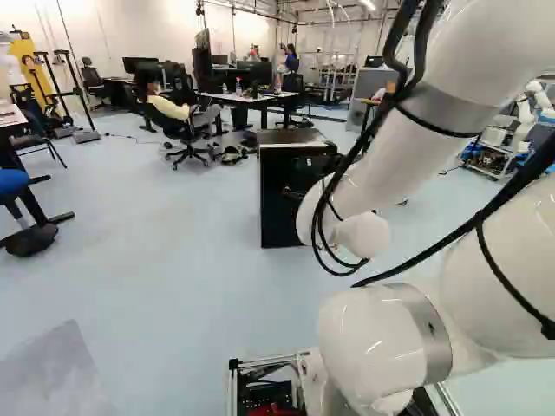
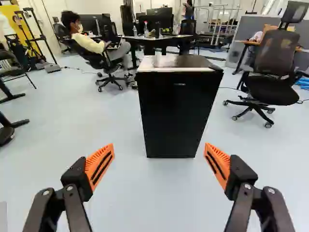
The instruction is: Grab a drink from the fridge
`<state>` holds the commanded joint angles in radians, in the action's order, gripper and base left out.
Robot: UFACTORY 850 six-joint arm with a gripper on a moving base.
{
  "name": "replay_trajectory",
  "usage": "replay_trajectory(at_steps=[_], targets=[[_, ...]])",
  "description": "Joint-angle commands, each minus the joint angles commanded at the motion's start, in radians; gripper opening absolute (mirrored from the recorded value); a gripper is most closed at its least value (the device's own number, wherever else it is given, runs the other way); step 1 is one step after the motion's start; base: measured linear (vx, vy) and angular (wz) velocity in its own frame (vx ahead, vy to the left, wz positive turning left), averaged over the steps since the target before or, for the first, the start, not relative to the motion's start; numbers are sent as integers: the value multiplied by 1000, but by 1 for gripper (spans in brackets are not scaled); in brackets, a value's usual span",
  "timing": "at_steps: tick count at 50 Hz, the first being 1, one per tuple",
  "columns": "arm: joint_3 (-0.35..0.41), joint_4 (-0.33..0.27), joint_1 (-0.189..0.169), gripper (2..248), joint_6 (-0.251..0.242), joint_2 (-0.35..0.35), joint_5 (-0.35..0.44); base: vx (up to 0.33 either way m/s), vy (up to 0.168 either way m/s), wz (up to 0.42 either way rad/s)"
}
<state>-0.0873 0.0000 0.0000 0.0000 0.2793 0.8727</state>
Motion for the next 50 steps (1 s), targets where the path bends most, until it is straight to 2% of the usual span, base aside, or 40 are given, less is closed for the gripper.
replay_trajectory(at_steps=[50], targets=[[0, 0, 0, 247, 0, 0, 0, 43, 4, -6]])
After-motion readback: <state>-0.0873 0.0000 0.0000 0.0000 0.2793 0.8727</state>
